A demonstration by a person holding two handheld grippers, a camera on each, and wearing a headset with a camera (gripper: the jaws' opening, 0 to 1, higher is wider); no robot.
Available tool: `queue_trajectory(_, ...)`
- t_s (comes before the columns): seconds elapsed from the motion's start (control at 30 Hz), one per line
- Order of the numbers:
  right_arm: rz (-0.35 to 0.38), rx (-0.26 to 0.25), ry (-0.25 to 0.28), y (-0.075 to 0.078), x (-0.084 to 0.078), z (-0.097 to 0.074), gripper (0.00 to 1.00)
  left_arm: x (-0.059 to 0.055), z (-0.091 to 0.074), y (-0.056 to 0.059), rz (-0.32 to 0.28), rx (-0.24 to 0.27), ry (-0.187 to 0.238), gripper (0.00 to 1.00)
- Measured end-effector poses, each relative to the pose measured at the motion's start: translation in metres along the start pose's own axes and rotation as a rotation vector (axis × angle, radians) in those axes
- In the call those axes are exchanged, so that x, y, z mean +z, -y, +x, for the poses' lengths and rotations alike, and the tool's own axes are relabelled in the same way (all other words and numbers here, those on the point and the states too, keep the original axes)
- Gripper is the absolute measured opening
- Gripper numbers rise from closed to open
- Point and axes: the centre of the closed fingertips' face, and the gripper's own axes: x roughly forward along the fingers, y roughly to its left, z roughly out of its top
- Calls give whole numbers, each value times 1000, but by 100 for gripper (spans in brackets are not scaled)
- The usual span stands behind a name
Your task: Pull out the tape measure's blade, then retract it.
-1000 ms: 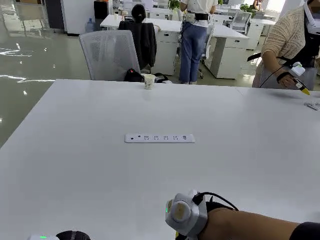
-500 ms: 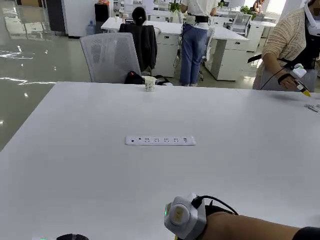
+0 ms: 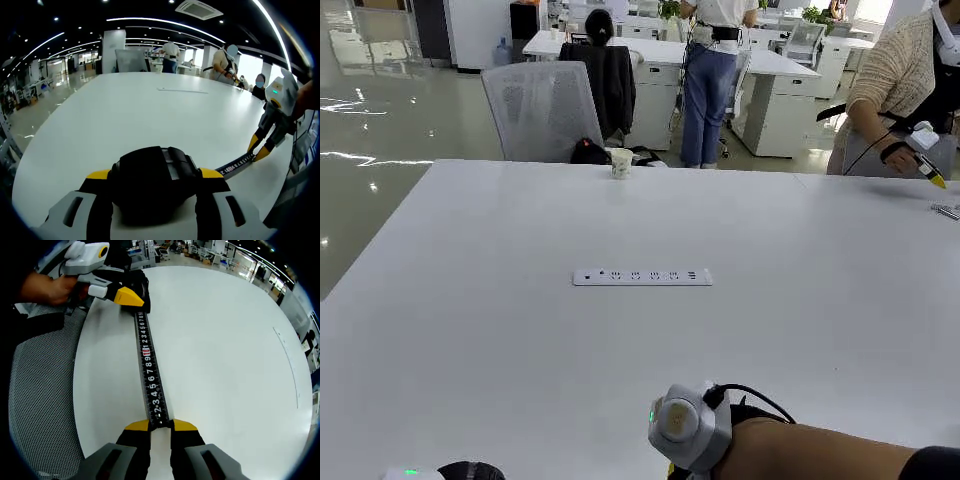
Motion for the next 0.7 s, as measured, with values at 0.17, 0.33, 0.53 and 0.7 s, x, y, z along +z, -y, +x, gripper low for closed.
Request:
queue_trajectory(0.17,-9,0,7,0,1,1,11,0,0,0,-2,-1,-3,62)
queue_trajectory(0.33,1,1,12,0,3,1,11,0,1,0,-5,0,-5,62)
queue_trajectory(0.53,3,2,13,-1,4,2,11,0,1,0,-4,1,-6,62)
queue_trajectory(0.7,4,-1,13,-1,6,3,11,0,0,1,-4,1,-7,62)
